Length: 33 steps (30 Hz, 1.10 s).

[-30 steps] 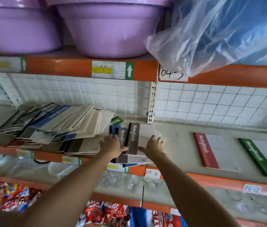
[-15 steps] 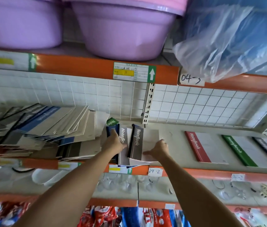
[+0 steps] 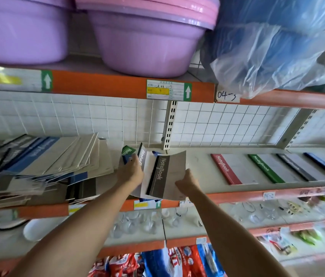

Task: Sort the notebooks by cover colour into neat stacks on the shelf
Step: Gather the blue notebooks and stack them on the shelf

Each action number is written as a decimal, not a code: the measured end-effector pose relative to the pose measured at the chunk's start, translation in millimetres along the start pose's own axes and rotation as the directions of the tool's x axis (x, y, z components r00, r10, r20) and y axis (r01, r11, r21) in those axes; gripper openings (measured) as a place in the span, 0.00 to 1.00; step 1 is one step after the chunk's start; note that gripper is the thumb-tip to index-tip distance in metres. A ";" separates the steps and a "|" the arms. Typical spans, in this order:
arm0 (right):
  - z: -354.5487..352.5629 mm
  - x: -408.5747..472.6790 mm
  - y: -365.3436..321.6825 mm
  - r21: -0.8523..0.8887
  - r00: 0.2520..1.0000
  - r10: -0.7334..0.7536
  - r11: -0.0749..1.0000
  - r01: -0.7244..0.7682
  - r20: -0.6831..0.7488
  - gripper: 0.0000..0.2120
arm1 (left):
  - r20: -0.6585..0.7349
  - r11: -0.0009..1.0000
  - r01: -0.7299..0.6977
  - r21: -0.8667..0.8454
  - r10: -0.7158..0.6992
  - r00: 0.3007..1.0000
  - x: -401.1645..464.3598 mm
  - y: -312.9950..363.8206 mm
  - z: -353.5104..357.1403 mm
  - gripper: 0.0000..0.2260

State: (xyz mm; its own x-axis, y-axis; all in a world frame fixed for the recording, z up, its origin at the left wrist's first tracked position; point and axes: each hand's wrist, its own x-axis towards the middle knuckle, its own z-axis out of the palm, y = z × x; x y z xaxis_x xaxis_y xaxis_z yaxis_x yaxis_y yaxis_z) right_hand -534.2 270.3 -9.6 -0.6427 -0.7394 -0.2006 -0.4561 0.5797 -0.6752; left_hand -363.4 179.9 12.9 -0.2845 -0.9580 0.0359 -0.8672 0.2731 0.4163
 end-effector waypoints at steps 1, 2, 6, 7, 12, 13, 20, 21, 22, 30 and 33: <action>1.2 -3.6 0.4 0.014 1.000 -0.006 1.000 0.006 -0.001 0.16 | 0.023 1.000 -0.031 -0.001 0.031 0.999 -3.3 0.7 -4.2 0.20; 2.6 -6.4 2.2 0.026 1.000 -0.012 1.000 0.012 -0.007 0.16 | 0.037 0.998 -0.057 -0.002 0.057 0.998 -6.4 1.4 -7.6 0.22; 4.9 -19.3 7.5 0.036 0.998 -0.008 0.999 0.010 -0.056 0.15 | 0.029 0.996 -0.059 -0.061 0.061 0.998 -14.5 1.4 -11.3 0.23; 3.3 -22.7 6.5 0.051 0.998 0.001 0.999 0.002 -0.062 0.15 | 0.030 0.995 -0.063 -0.079 0.066 0.997 -13.2 1.6 -11.6 0.22; -19.8 -30.9 3.1 0.141 0.992 0.067 0.989 -0.051 -0.111 0.18 | 0.049 0.988 -0.118 -0.095 0.123 0.991 -7.0 16.5 -17.3 0.24; -26.8 -33.1 5.3 0.157 0.988 0.083 0.986 -0.062 -0.129 0.19 | 0.050 0.984 -0.127 -0.123 0.134 0.990 -6.5 22.5 -16.0 0.25; -55.7 -38.7 41.8 0.368 0.939 0.165 0.929 -0.046 -0.301 0.12 | -0.029 0.968 -0.190 -0.161 0.188 0.982 -3.7 53.6 -1.0 0.18; -59.5 -38.4 46.8 0.396 0.934 0.175 0.917 -0.040 -0.310 0.11 | -0.037 0.967 -0.195 -0.162 0.191 0.981 -3.6 57.5 1.0 0.15; -63.8 -36.8 51.4 0.417 0.933 0.175 0.908 -0.030 -0.315 0.11 | -0.042 0.965 -0.202 -0.165 0.198 0.979 -3.7 62.0 3.3 0.14; -113.0 -15.2 85.5 0.420 0.962 0.086 0.907 0.032 -0.259 0.21 | -0.002 0.984 -0.122 -0.133 0.123 0.992 -16.8 118.9 32.0 0.18; -134.3 -10.1 102.5 0.415 0.972 0.076 0.909 0.025 -0.224 0.19 | 0.021 0.991 -0.082 -0.111 0.084 0.996 -27.1 149.9 43.1 0.16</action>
State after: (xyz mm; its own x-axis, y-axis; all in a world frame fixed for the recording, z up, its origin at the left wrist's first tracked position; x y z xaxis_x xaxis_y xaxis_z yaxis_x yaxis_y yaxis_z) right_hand -657.1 383.2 18.5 -0.7969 -0.5977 -0.0873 -0.1752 0.3669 -0.9136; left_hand -503.3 250.5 35.1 -0.3653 -0.9295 0.0514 -0.7906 0.3389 0.5100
